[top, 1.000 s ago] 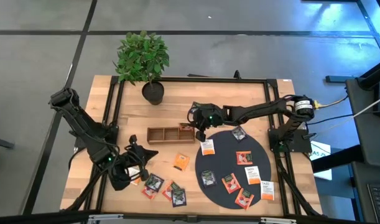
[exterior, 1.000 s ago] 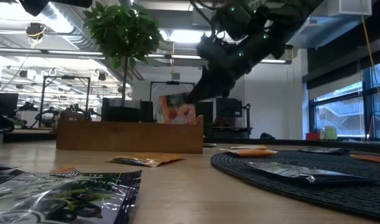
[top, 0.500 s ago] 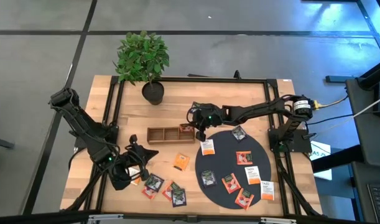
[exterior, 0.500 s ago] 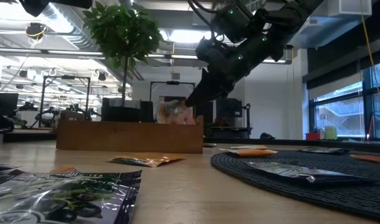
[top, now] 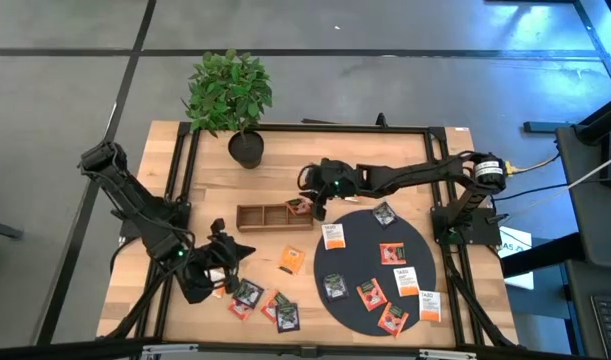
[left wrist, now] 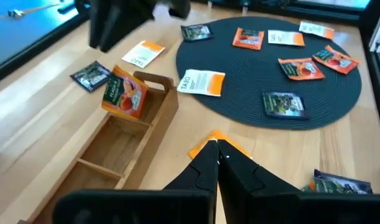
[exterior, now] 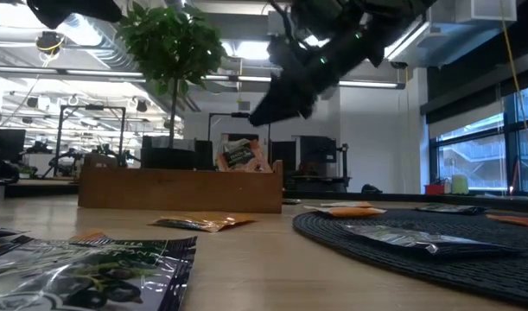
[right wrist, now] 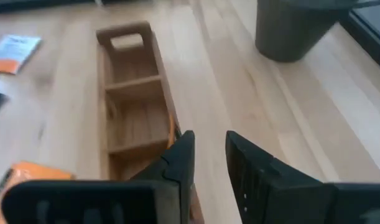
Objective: Pick & Place Tea
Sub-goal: Put the orange tea bag into the right section of the wooden organizer
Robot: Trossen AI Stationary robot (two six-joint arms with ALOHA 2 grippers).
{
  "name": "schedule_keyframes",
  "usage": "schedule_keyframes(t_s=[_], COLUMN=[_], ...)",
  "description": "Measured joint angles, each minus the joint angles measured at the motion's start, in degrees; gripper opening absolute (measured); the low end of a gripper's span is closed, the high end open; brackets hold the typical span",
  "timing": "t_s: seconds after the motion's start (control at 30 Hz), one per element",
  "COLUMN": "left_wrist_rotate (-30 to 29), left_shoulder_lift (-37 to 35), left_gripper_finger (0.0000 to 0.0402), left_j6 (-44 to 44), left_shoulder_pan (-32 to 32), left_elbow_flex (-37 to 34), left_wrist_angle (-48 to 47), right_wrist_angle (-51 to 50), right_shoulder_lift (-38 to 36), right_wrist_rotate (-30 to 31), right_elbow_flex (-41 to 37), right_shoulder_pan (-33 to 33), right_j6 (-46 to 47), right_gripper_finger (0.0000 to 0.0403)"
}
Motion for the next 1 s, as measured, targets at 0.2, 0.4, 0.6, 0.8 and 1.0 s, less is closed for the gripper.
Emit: schedule_keyframes(t_s=[0.2,0.4,0.6,0.8,1.0], left_wrist_rotate=[2.97,7.17,7.55,7.46,7.42], left_shoulder_lift=[0.02,0.02,0.03,0.04,0.03], left_gripper_finger=[0.0008,0.0003,0.0005,0.0003,0.0006], left_j6=[0.14,0.14,0.14,0.05,0.05], left_shoulder_pan=[2.13,3.10,3.11,3.08,3.09], left_elbow_flex=[0.01,0.01,0.01,0.01,0.01], left_wrist_angle=[0.00,0.00,-0.02,-0.02,-0.01], right_wrist_angle=[-9.08,-29.17,-37.46,-42.53,-43.09], right_shoulder_lift=[0.00,1.55,9.33,17.85,20.91], right_wrist_rotate=[-4.46,-5.47,-5.56,-5.48,-5.51], right_elbow_flex=[8.60,23.20,35.22,41.45,42.02], right_shoulder_pan=[0.15,0.11,-0.21,-0.35,-0.33], right_j6=[-1.67,-9.33,-7.29,-10.60,-15.23], right_gripper_finger=[0.0093,0.0093,0.0089,0.0091,0.0092])
